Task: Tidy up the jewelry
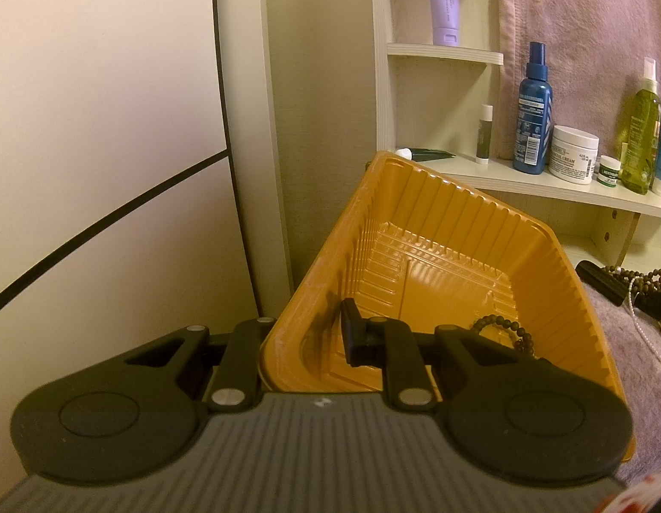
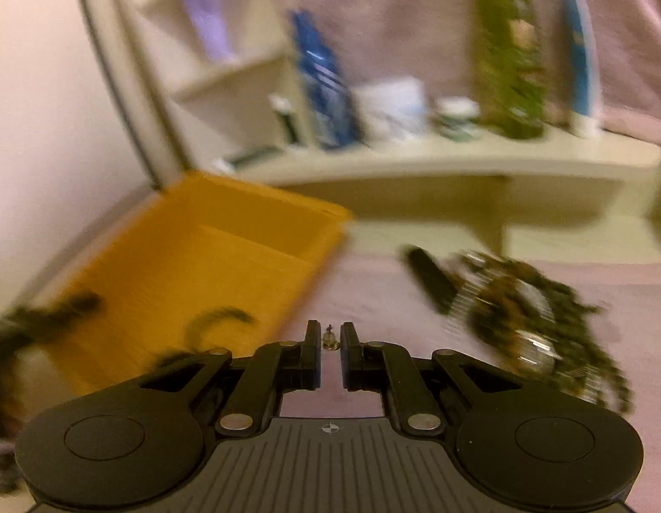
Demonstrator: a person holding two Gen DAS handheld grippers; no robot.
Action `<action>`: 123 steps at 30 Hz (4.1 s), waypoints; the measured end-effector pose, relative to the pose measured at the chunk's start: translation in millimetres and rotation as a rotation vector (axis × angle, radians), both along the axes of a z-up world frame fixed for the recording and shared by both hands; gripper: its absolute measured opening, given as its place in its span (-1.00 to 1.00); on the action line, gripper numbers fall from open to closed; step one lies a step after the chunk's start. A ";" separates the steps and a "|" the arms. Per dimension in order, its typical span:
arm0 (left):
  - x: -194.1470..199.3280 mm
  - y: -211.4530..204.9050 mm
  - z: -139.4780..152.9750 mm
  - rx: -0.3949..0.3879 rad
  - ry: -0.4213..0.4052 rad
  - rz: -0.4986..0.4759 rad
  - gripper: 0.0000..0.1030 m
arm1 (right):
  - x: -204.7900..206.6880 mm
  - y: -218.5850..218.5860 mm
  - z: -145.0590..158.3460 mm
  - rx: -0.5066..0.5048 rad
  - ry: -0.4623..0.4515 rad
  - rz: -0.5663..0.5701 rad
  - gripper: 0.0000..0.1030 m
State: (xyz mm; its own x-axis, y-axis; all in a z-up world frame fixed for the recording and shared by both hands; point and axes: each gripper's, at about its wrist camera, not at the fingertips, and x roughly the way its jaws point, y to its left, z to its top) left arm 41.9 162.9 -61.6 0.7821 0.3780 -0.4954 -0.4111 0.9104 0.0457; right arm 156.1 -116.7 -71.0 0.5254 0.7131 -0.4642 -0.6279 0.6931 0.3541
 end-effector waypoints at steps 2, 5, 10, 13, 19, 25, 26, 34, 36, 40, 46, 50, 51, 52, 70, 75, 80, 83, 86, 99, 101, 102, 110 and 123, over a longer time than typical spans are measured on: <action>-0.1 -0.1 0.0 0.001 0.000 -0.001 -0.66 | -5.8 11.9 5.8 0.025 0.006 0.069 -0.83; 0.0 0.2 -0.1 0.001 0.000 -0.002 -0.66 | -14.3 31.6 5.2 0.038 0.027 0.168 -0.83; -0.2 0.0 0.0 0.001 0.000 -0.001 -0.66 | -27.1 64.1 -7.2 -0.010 0.027 0.264 -0.83; -0.3 -0.4 0.3 0.001 0.001 -0.004 -0.66 | -29.4 76.1 -16.6 -0.047 0.037 0.278 -0.83; 0.7 -0.8 1.3 0.002 0.008 -0.006 -0.67 | -27.1 71.2 -22.0 -0.038 0.049 0.273 -0.44; 0.5 -0.7 1.1 0.001 0.008 -0.005 -0.67 | -10.7 36.7 -10.9 -0.011 0.008 0.180 -0.32; 0.3 -0.4 0.7 0.000 0.008 -0.005 -0.67 | -5.2 29.5 -10.2 -0.015 -0.001 0.158 -0.32; 1.3 1.4 -0.3 -0.004 0.011 -0.002 -0.66 | 55.1 -22.4 -11.5 -0.140 -0.039 0.017 -0.32; 2.2 1.9 -0.6 -0.005 0.011 0.001 -0.65 | 67.8 -25.9 -13.7 -0.173 -0.051 0.017 -0.32; 3.2 2.5 -1.2 -0.008 0.014 0.003 -0.64 | 86.7 -26.1 -22.1 -0.228 -0.055 0.044 -0.32; 4.5 3.0 -1.5 -0.007 0.022 0.004 -0.63 | 108.6 -9.7 -35.3 -0.292 -0.064 0.096 -0.32; 5.4 3.1 -1.0 -0.006 0.025 0.003 -0.63 | 120.6 1.9 -42.6 -0.332 -0.064 0.114 -0.32; 5.0 2.9 -1.0 -0.005 0.025 0.004 -0.63 | 123.2 4.7 -44.3 -0.342 -0.061 0.115 -0.32; 5.0 2.9 -1.0 -0.005 0.025 0.004 -0.63 | 125.3 6.9 -46.2 -0.349 -0.059 0.119 -0.32; 4.7 2.4 -2.1 -0.003 0.024 0.003 -0.63 | 109.5 -0.3 -19.9 -0.139 0.015 0.083 -0.57; 4.6 2.4 -2.2 -0.005 0.025 0.003 -0.63 | 93.0 18.5 -1.6 -0.054 0.028 0.185 -0.57; 4.5 2.5 -1.2 -0.005 0.034 0.000 -0.64 | 79.1 53.9 -2.2 -0.059 0.033 0.263 -0.57; 4.2 3.0 -1.2 -0.005 0.036 -0.002 -0.64 | 75.2 69.5 -4.1 -0.079 0.024 0.284 -0.57; 4.4 2.7 -0.8 -0.004 0.038 -0.002 -0.63 | 73.3 84.4 -8.0 -0.120 -0.002 0.286 -0.57; 3.4 2.7 -0.6 0.000 0.043 -0.004 -0.64 | 47.1 68.1 -4.2 -0.074 -0.023 0.176 -0.16; 3.1 2.7 -0.7 0.001 0.044 -0.004 -0.64 | 38.2 55.2 -0.1 -0.044 -0.020 0.144 -0.11; 3.3 2.5 -0.7 0.002 0.044 -0.004 -0.64 | 34.7 48.2 1.1 -0.029 -0.009 0.132 -0.10; 2.4 2.3 -0.1 0.007 0.045 -0.005 -0.64 | 3.2 -26.0 -9.8 -0.033 0.033 -0.023 -0.10; 2.8 1.4 0.4 0.011 0.046 -0.006 -0.64 | 18.8 -96.2 -23.9 -0.139 0.038 -0.189 -0.25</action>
State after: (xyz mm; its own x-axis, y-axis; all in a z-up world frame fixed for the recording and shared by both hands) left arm 44.7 164.3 -61.2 0.7607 0.3791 -0.5269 -0.4032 0.9121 0.0741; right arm 174.8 -213.0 -94.9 0.6240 0.5317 -0.5726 -0.4703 0.8408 0.2681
